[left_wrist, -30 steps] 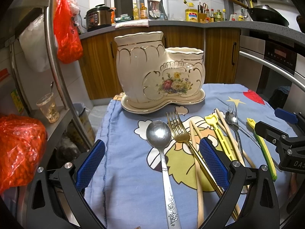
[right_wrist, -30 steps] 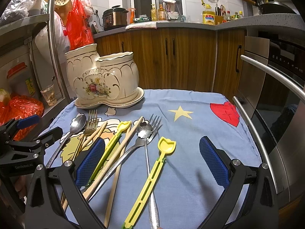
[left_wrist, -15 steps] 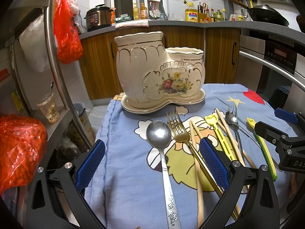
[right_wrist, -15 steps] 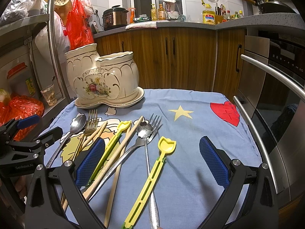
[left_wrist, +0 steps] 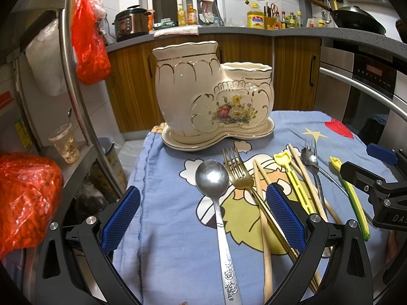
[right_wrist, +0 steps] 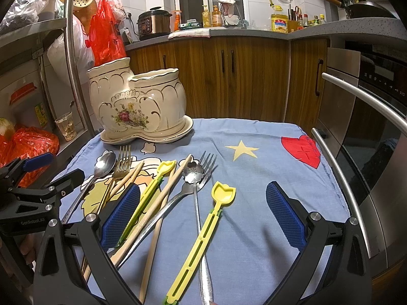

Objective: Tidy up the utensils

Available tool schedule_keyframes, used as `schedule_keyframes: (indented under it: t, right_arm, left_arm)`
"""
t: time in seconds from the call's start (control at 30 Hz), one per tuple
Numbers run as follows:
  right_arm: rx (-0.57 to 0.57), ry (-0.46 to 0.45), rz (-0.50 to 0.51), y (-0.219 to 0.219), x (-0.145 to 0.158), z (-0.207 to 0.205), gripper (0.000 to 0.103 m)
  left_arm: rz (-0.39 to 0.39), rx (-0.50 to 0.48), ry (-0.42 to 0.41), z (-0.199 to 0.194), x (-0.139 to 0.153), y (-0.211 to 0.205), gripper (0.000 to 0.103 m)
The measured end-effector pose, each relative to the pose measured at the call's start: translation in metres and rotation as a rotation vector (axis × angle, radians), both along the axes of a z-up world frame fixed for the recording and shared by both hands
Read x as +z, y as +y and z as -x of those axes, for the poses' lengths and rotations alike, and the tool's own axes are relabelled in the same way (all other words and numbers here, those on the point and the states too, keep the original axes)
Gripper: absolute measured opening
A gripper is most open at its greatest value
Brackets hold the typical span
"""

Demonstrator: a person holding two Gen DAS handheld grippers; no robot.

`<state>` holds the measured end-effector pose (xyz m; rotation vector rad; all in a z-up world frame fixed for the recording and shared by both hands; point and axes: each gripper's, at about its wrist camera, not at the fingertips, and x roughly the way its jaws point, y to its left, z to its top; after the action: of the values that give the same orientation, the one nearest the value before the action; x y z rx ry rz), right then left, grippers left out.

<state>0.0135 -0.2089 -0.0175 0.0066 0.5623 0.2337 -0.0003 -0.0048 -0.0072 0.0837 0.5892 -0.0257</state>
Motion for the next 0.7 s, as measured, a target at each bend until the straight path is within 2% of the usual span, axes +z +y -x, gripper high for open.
schedule_keyframes:
  t: [0.27, 0.47, 0.6, 0.7]
  right_arm:
    - [0.015, 0.008, -0.010, 0.001, 0.000, 0.002, 0.098]
    - [0.044, 0.043, -0.056, -0.006, 0.003, -0.001, 0.098]
    - [0.052, 0.078, -0.096, -0.016, 0.008, -0.006, 0.098]
    - [0.043, 0.087, -0.086, -0.024, 0.011, -0.008, 0.098]
  left_arm:
    - [0.002, -0.007, 0.004, -0.001, -0.001, 0.003, 0.098]
    - [0.011, -0.006, -0.015, 0.005, 0.003, 0.009, 0.098]
    - [0.055, -0.001, -0.028, 0.008, 0.012, 0.019, 0.098]
    - [0.102, -0.003, -0.010, 0.007, 0.016, 0.031, 0.098]
